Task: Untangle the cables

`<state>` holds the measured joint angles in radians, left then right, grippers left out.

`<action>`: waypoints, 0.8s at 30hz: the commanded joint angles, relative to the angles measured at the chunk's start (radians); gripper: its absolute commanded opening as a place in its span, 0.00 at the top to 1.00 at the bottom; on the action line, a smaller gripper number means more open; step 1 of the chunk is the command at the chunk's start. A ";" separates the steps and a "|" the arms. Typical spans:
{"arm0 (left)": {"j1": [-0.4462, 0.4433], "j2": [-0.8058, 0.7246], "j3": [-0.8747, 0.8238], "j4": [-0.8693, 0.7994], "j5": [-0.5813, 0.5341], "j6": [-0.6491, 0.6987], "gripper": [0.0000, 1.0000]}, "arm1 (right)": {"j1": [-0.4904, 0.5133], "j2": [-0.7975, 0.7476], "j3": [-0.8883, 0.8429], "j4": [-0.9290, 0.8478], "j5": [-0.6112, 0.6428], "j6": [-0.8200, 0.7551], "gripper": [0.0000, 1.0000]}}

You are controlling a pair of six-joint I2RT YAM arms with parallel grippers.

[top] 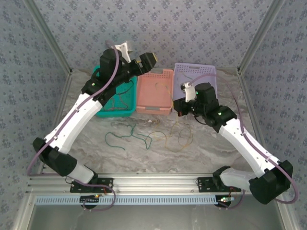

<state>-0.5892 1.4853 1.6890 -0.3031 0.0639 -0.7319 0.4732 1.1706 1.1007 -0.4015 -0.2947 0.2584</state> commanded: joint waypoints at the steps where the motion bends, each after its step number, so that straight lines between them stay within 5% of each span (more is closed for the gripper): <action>1: -0.002 -0.113 -0.025 -0.115 -0.230 0.065 0.04 | -0.080 0.022 0.058 -0.063 0.022 0.044 1.00; 9: -0.181 -0.311 -0.355 -0.090 -0.276 0.047 0.10 | -0.324 0.202 0.156 0.018 0.099 0.194 1.00; 14: -0.348 -0.375 -0.519 -0.110 -0.385 0.018 0.14 | -0.399 0.385 0.269 0.056 0.084 0.266 1.00; 18: -0.400 -0.406 -0.625 -0.159 -0.441 -0.053 0.18 | -0.433 0.524 0.344 0.043 0.063 0.312 1.00; 19: -0.402 -0.415 -0.649 -0.166 -0.444 -0.072 0.19 | -0.444 0.552 0.352 0.043 0.046 0.328 0.96; 21: -0.402 -0.438 -0.714 -0.168 -0.444 -0.121 0.23 | -0.462 0.601 0.369 0.022 0.033 0.344 0.67; 24: -0.401 -0.459 -0.797 -0.178 -0.452 -0.187 0.30 | -0.450 0.537 0.323 0.010 0.118 0.307 0.47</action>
<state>-0.9886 1.0584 0.9417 -0.4583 -0.3431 -0.8314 0.0208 1.7657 1.4261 -0.3702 -0.2222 0.5613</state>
